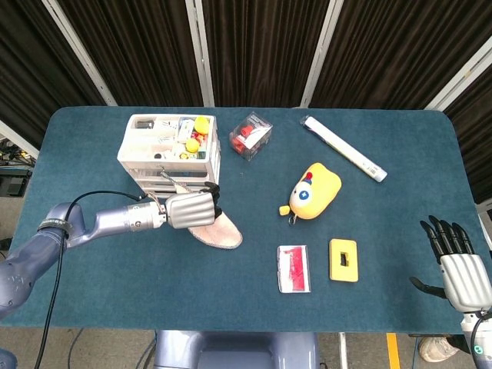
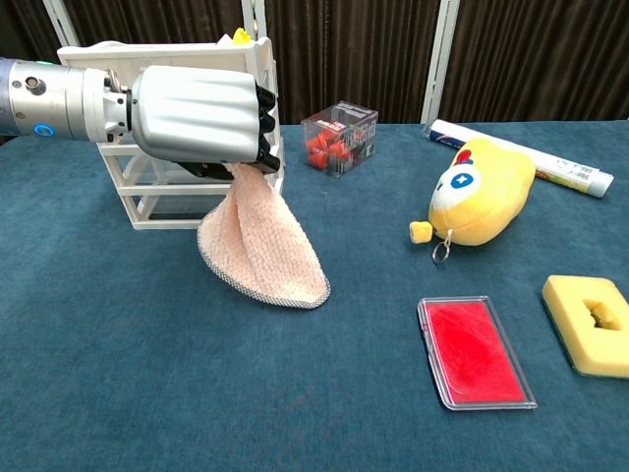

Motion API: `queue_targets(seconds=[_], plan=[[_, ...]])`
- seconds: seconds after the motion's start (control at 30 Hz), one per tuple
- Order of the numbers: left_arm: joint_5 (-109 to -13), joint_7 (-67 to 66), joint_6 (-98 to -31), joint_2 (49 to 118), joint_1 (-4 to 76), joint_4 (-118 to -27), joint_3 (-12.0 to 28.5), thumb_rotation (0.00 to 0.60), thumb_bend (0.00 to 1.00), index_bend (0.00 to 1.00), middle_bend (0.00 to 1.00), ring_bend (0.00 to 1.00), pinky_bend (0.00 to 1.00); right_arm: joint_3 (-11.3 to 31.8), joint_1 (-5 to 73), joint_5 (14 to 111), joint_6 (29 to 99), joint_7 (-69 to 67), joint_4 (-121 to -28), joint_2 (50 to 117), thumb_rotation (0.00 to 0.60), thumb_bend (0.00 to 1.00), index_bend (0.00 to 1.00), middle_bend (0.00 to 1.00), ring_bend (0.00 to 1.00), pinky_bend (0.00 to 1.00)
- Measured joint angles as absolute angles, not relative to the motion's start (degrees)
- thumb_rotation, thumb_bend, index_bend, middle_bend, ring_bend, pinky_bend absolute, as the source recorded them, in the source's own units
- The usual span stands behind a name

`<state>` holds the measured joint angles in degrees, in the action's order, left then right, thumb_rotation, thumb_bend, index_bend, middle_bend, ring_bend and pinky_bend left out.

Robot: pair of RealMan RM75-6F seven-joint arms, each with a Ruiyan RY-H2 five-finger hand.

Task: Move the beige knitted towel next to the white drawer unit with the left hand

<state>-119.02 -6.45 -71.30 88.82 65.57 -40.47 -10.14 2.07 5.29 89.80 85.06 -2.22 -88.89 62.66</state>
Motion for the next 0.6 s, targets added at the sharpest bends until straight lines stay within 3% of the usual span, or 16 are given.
queue_targets(seconds=[0.6], plan=[[-116.9,-5.8,-70.0,90.2,66.3,-38.5,-10.6,0.600,0.64,0.94,0.70,0.56,0.48,2.1,5.3,89.7,84.9,-2.4,-89.0,62.6,0.600,0.01,0.00,0.00,0.00,0.00]])
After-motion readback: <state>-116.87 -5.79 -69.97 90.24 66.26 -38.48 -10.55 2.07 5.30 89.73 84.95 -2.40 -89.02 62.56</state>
